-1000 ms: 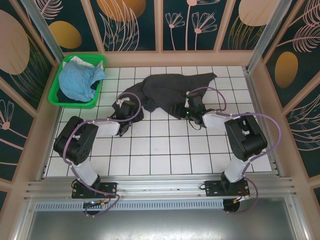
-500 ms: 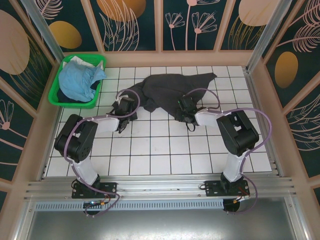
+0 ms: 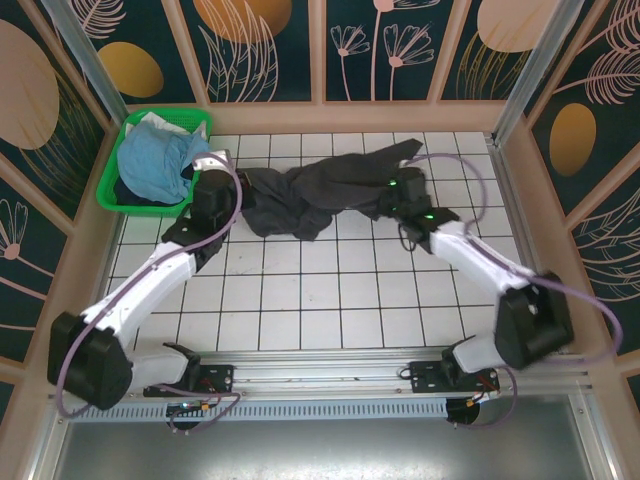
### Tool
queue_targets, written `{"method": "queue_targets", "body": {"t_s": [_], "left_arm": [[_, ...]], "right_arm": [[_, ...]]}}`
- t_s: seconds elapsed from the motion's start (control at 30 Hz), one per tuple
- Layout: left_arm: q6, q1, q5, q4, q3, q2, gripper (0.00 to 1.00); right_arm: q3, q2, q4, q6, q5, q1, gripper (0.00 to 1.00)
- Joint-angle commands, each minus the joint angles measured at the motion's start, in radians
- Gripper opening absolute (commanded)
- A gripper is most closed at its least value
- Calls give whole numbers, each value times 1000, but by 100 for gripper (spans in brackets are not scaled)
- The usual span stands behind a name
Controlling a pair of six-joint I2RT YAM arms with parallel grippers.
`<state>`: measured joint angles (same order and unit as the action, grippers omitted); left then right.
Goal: Fold and stack the t-shirts
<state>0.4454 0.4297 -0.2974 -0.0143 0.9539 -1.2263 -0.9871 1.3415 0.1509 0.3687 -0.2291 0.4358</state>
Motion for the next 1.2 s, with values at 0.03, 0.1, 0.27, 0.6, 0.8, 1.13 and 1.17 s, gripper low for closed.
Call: {"method": "queue_targets", "body": {"t_s": [0.03, 0.1, 0.27, 0.6, 0.8, 1.13, 1.17], "left_arm": [[-75, -8, -77, 50, 84, 114, 0], [-100, -8, -94, 73, 126, 144, 0], [-167, -8, -165, 126, 268, 207, 0], [-293, -8, -310, 89, 430, 148, 0], [-289, -16, -286, 103, 455, 19, 0], [-314, -16, -291, 122, 347, 229, 0], [-316, -16, -291, 131, 346, 247, 0]], "right_arm": [[6, -264, 49, -26, -43, -65, 0], [-29, -353, 83, -40, -53, -84, 0], [-180, -492, 164, -74, -107, -89, 0], [-378, -421, 191, -164, -217, -94, 0], [-388, -293, 199, -162, -143, -182, 0], [-303, -470, 227, -104, 25, -206, 0], [-302, -487, 234, -100, 35, -206, 0]]}}
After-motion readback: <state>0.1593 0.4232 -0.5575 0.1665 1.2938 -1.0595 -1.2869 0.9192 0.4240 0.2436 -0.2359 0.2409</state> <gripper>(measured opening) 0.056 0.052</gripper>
